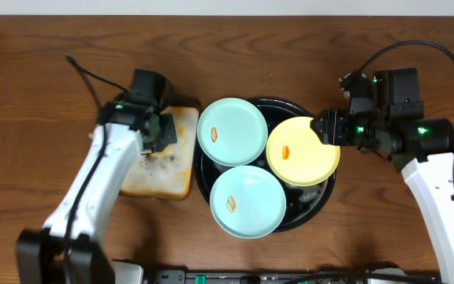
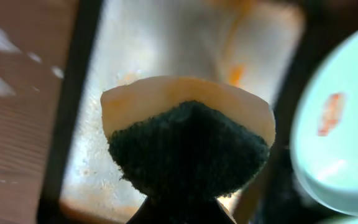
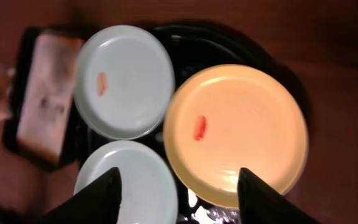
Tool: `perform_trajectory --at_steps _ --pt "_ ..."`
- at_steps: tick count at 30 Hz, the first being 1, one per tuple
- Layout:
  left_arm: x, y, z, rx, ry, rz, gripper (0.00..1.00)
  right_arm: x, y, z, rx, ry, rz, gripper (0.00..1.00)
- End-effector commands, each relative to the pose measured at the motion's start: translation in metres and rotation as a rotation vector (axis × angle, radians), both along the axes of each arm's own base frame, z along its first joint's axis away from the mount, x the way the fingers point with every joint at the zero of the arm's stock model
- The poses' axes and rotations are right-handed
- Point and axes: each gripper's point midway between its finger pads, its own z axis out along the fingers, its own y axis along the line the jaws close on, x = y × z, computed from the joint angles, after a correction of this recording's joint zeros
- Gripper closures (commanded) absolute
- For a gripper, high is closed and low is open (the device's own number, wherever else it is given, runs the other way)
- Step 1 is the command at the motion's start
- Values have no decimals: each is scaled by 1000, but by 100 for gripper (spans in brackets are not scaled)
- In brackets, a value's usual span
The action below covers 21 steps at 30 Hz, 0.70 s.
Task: Clean dirty plates on tray and stack at the side
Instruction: 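Rub the sponge in the soapy tray with the left gripper, then scrub the yellow plate with the sponge while right gripper holds it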
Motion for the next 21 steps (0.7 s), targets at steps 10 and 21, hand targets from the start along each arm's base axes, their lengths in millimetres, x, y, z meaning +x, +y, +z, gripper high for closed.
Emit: perform_trajectory --at_steps 10,21 --pt "22 -66 79 -212 -156 -180 93 12 -35 -74 -155 261 -198 44" --pt "17 -175 67 -334 -158 -292 92 9 -66 -138 -255 451 -192 64"
